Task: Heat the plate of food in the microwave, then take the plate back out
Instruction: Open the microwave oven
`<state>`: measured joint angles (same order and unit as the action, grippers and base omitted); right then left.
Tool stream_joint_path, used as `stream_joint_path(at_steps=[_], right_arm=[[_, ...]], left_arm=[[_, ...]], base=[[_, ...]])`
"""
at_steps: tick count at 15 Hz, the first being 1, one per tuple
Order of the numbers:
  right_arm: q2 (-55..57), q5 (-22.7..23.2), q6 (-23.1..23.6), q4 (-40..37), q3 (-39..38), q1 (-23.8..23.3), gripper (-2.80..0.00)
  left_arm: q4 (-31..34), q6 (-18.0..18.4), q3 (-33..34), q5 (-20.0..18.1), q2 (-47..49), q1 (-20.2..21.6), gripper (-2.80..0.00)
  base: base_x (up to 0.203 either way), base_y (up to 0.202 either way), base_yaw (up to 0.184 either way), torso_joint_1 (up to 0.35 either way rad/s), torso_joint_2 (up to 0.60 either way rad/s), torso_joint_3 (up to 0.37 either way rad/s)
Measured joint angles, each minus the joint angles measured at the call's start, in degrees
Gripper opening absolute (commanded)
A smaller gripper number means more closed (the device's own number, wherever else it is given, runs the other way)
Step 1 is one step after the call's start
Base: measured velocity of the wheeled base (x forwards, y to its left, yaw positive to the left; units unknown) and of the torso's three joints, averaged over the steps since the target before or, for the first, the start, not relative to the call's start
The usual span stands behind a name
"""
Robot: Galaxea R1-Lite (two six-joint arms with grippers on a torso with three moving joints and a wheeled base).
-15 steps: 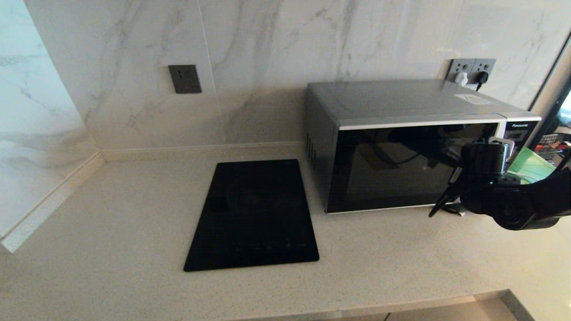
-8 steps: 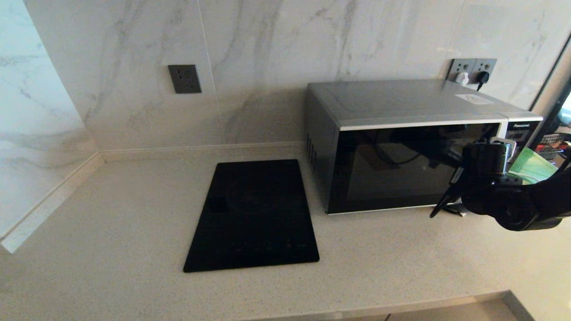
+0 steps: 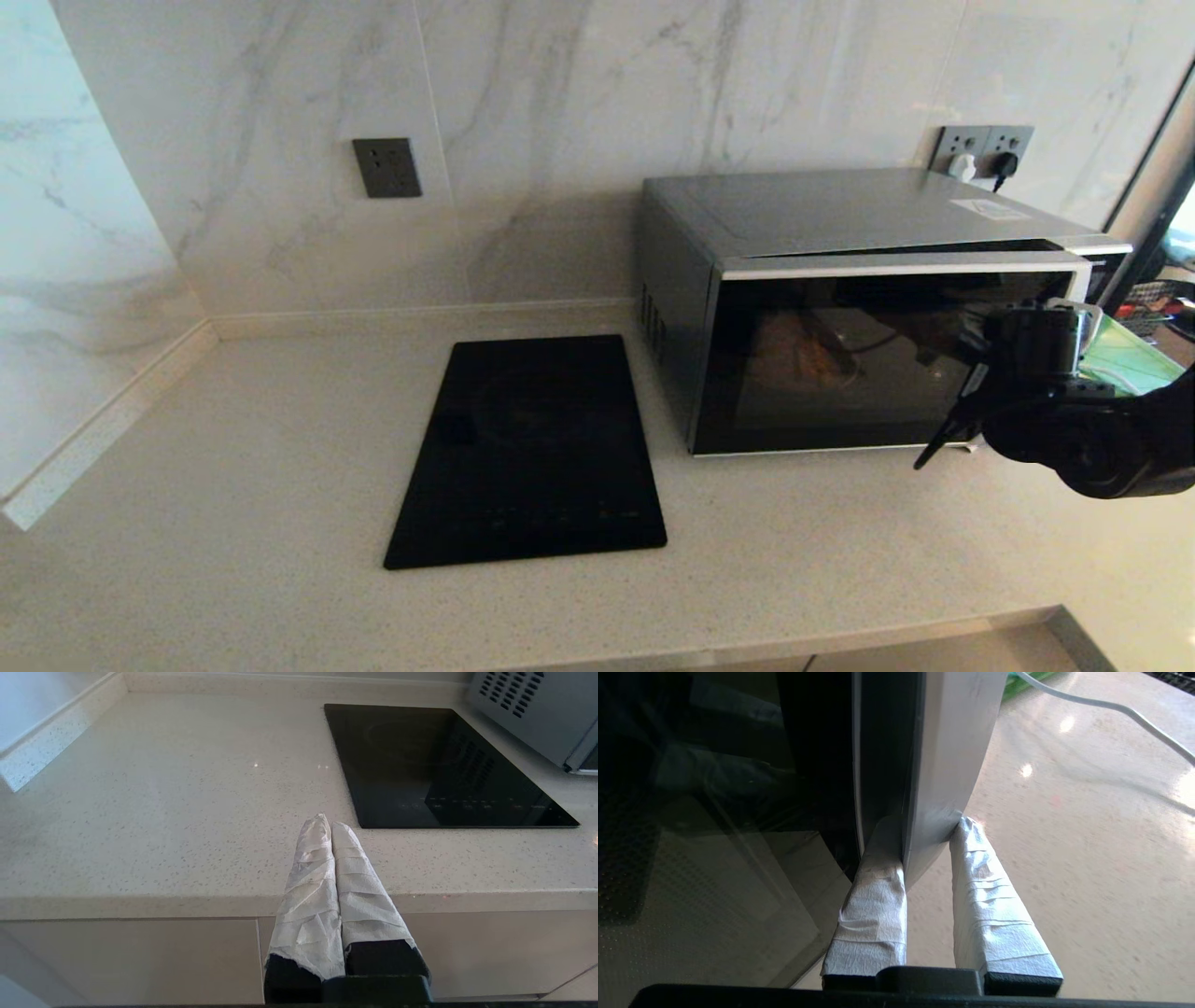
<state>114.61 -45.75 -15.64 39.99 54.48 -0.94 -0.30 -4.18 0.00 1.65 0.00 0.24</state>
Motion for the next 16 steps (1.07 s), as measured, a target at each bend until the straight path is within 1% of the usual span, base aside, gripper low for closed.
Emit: stream_joint_path(at_steps=[6, 7, 16], right_arm=[[-1.21, 0.17, 0.10, 0.45, -3.23, 0.98, -2.80], [-1.25, 0.10, 0.16, 0.44, -3.51, 1.39, 0.00], [-3.76, 0.28, 1.61, 0.17, -4.54, 4.41, 0.00]], left_arm=[[0.00, 0.00, 0.00, 0.00, 0.00, 0.02, -2.80], [-0.02, 0.00, 0.00, 0.00, 0.00, 0.00, -2.80], [-0.02, 0.00, 0.00, -0.02, 0.00, 0.00, -2.80]], base=[[0.000, 0.000, 0.000, 0.000, 0.00, 0.000], [0.000, 0.000, 0.000, 0.000, 0.00, 0.000], [0.000, 0.000, 0.000, 0.000, 0.00, 0.000]])
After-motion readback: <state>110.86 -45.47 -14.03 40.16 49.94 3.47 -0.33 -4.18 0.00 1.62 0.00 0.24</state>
